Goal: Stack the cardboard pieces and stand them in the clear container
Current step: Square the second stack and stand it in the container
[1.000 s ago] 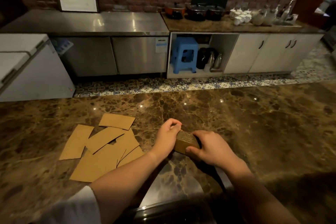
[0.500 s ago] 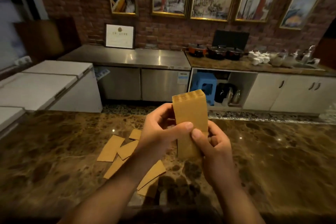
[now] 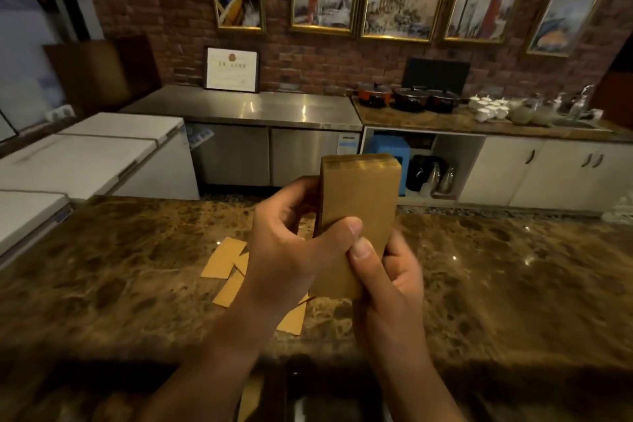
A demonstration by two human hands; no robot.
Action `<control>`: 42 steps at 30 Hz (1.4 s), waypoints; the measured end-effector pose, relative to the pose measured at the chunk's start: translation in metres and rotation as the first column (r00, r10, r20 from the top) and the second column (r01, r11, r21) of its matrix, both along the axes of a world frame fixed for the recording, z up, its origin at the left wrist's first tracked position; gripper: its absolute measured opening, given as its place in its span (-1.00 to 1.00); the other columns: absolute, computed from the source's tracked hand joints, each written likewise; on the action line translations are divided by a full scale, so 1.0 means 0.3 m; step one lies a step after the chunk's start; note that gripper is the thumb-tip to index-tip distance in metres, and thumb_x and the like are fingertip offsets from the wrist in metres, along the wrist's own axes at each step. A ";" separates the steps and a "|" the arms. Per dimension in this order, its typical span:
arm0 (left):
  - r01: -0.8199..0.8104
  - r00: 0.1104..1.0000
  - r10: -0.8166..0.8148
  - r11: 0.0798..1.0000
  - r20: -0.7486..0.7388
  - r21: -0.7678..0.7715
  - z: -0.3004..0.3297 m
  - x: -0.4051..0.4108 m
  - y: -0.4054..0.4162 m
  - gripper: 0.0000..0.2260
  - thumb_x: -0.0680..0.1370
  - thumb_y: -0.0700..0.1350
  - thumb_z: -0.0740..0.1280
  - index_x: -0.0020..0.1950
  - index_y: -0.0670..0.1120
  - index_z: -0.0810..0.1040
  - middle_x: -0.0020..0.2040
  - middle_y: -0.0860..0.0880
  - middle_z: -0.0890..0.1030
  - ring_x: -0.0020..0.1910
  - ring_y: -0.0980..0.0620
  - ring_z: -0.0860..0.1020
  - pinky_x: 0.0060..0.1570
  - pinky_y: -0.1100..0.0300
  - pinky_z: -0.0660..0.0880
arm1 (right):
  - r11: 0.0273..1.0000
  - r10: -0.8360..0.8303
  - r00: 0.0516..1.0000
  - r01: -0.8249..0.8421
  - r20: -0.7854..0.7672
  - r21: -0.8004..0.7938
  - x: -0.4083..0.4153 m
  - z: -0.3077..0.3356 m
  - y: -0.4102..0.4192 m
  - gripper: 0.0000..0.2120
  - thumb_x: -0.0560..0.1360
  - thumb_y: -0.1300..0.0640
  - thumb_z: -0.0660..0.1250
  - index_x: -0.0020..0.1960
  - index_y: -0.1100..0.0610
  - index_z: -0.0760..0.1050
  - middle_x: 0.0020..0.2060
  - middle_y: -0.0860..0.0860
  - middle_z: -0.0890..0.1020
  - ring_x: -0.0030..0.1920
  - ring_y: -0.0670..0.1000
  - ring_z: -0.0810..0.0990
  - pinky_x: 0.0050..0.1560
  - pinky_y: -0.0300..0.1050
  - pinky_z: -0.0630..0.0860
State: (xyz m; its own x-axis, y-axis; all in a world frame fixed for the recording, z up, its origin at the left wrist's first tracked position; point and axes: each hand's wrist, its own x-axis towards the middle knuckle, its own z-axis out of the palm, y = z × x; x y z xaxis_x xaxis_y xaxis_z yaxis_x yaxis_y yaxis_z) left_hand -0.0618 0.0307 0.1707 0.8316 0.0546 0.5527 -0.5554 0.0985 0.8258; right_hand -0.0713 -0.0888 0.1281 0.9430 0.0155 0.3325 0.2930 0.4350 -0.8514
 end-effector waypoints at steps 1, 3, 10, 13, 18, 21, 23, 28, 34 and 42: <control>-0.002 1.000 0.001 1.000 -0.016 -0.010 -0.019 -0.012 0.006 -0.73 0.28 0.04 0.46 -0.03 0.24 0.67 -0.12 0.11 0.73 -0.13 0.06 0.69 -0.25 0.28 0.58 | 0.999 0.006 1.000 -0.007 -0.020 -0.036 -0.007 -0.011 -0.006 -0.65 0.35 -0.11 0.51 0.12 -0.16 0.62 0.04 0.09 0.72 0.00 0.10 0.72 -0.11 -0.09 0.65; 0.000 0.997 -0.002 1.000 -0.083 -0.026 -0.066 -0.036 0.017 -0.74 0.29 0.04 0.45 -0.03 0.23 0.68 -0.11 0.08 0.73 -0.12 0.04 0.70 -0.23 0.24 0.60 | 0.989 0.054 0.998 -0.058 -0.035 -0.133 -0.020 -0.028 -0.020 -0.63 0.37 -0.05 0.49 0.16 -0.25 0.57 0.12 0.06 0.70 0.10 0.13 0.70 -0.03 -0.02 0.66; -0.032 0.906 0.048 0.998 -0.420 0.047 -0.330 -0.130 0.112 -0.62 0.33 0.04 0.53 0.13 0.22 0.63 0.00 0.06 0.73 0.00 0.09 0.69 -0.07 0.18 0.61 | 0.853 0.062 0.931 -0.236 -0.359 -0.465 -0.079 -0.149 -0.063 -0.58 0.43 0.05 0.49 0.25 -0.07 0.49 0.03 -0.04 0.73 0.00 0.03 0.73 -0.11 -0.04 0.69; -0.227 0.784 0.287 0.958 -0.550 0.176 -0.453 -0.180 0.211 -0.55 0.40 0.02 0.54 0.26 0.18 0.54 0.07 0.09 0.67 0.06 0.17 0.63 -0.03 0.30 0.52 | 0.614 -0.171 0.862 -0.285 -0.477 -0.736 -0.112 -0.214 -0.091 -0.58 0.46 -0.02 0.47 0.26 -0.06 0.44 0.06 -0.03 0.67 0.02 0.06 0.68 0.03 0.12 0.66; -0.333 0.625 0.303 0.937 -0.720 0.105 -0.605 -0.250 0.295 -0.78 0.56 -0.26 0.39 0.18 -0.07 0.54 -0.01 -0.02 0.65 -0.06 0.02 0.64 -0.35 0.37 0.56 | 0.085 -0.376 0.841 -0.386 -0.388 -0.919 -0.178 -0.321 -0.058 -0.50 0.54 -0.09 0.29 0.42 0.02 0.30 0.15 0.04 0.63 0.11 0.13 0.61 0.00 -0.01 0.52; -0.195 0.549 0.255 0.965 -0.796 0.175 -0.679 -0.287 0.282 -0.80 0.59 -0.18 0.36 0.20 -0.07 0.54 0.09 -0.11 0.65 0.05 -0.09 0.64 0.05 -0.07 0.61 | 0.136 -0.365 0.778 -0.499 -0.511 -0.856 -0.188 -0.386 -0.019 -0.51 0.58 0.00 0.25 0.46 0.09 0.26 0.19 0.10 0.62 0.17 0.16 0.59 0.12 0.03 0.51; -0.164 0.545 0.233 0.972 -0.806 0.170 -0.687 -0.295 0.278 -0.78 0.57 -0.11 0.39 0.20 -0.05 0.55 0.10 -0.12 0.66 0.05 -0.08 0.64 0.10 -0.12 0.58 | 0.213 -0.353 0.735 -0.540 -0.579 -0.814 -0.182 -0.402 -0.009 -0.46 0.58 -0.01 0.27 0.50 0.09 0.22 0.26 0.12 0.59 0.24 0.17 0.56 0.25 0.09 0.49; -0.135 0.561 0.215 0.977 -0.799 0.168 -0.662 -0.280 0.296 -0.70 0.43 -0.05 0.43 0.14 -0.07 0.60 -0.01 -0.08 0.70 -0.03 -0.02 0.67 -0.04 0.00 0.60 | 0.111 -0.420 0.737 -0.538 -0.530 -0.836 -0.174 -0.430 -0.008 -0.46 0.56 -0.15 0.24 0.45 0.09 0.32 0.36 0.21 0.43 0.34 0.27 0.41 0.36 0.16 0.38; -0.154 0.562 0.245 0.969 -0.790 0.192 -0.679 -0.274 0.302 -0.86 0.53 -0.23 0.41 0.07 -0.07 0.63 -0.05 -0.09 0.70 -0.09 0.02 0.68 -0.15 0.14 0.55 | 0.281 -0.301 0.724 -0.554 -0.620 -0.783 -0.179 -0.420 -0.004 -0.80 0.58 0.04 0.25 0.04 0.10 0.60 0.01 0.12 0.66 0.04 0.14 0.64 0.17 0.21 0.57; -0.140 0.539 0.247 0.969 -0.805 0.203 -0.678 -0.268 0.310 -0.89 0.50 -0.22 0.44 -0.01 -0.05 0.66 -0.09 -0.10 0.71 -0.04 -0.08 0.67 0.01 -0.13 0.61 | 0.341 -0.262 0.732 -0.540 -0.629 -0.770 -0.160 -0.434 0.012 -0.72 0.60 0.00 0.22 0.00 0.20 0.58 -0.08 0.18 0.67 -0.05 0.17 0.65 0.10 0.26 0.58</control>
